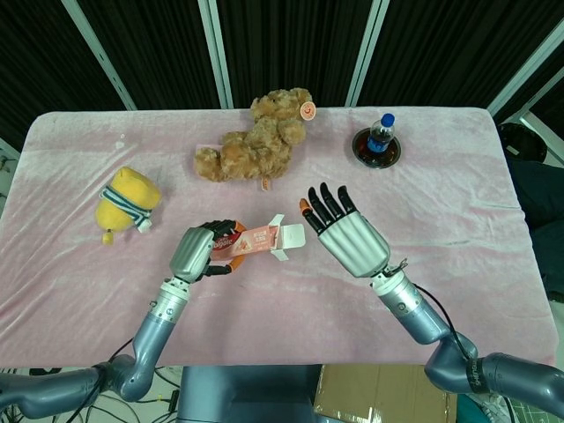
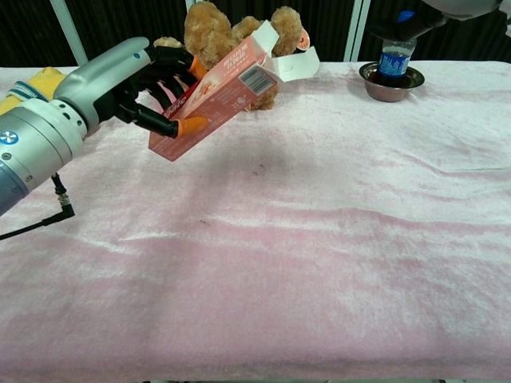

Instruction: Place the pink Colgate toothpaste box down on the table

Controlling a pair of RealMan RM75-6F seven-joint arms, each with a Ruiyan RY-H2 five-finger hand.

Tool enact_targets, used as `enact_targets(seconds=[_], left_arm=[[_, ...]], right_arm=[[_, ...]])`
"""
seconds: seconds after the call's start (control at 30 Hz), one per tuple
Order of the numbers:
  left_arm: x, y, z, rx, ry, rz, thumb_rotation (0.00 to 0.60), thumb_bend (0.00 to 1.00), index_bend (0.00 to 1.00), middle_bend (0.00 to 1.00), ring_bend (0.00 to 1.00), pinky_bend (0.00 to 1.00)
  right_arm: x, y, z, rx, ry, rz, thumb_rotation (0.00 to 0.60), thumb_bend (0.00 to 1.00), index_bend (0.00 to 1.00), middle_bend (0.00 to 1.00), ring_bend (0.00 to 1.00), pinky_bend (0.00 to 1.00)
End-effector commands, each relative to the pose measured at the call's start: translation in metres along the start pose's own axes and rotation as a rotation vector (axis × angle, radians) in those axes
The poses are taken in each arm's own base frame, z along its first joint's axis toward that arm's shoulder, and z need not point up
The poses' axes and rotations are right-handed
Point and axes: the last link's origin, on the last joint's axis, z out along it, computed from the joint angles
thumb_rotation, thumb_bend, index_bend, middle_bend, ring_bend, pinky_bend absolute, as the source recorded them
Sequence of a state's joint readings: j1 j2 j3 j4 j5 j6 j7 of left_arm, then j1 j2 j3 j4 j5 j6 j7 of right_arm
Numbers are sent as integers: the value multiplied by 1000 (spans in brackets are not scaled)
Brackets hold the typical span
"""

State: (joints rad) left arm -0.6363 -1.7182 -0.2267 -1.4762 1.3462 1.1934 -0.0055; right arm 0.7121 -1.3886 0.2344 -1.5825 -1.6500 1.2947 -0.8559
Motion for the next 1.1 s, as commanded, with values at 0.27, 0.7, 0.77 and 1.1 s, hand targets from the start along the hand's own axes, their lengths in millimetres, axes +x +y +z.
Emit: enact_targets(seconds=[0.27, 0.7, 0.77, 1.1], left_arm=[[19, -42, -15, 102, -126, 263, 600, 345, 374, 375, 325, 411], [17, -54, -23, 190, -206, 344, 600, 200, 224, 188, 112, 183], [19, -53, -24, 195, -199, 342, 600, 198, 206, 169, 99, 168], [57, -51, -74, 111, -97, 412, 600, 70, 75, 20, 22, 69]], right_arm=[[-5, 6, -7, -51, -46, 36, 600, 286, 210, 199, 188, 325], [-19, 14, -25, -100, -116, 65, 600, 286, 210, 199, 188, 324], [-22, 17, -31, -118, -132, 82, 600, 286, 211, 199, 188, 324], [-26, 40, -115, -389, -364, 435, 600, 191, 22, 38, 44, 187]])
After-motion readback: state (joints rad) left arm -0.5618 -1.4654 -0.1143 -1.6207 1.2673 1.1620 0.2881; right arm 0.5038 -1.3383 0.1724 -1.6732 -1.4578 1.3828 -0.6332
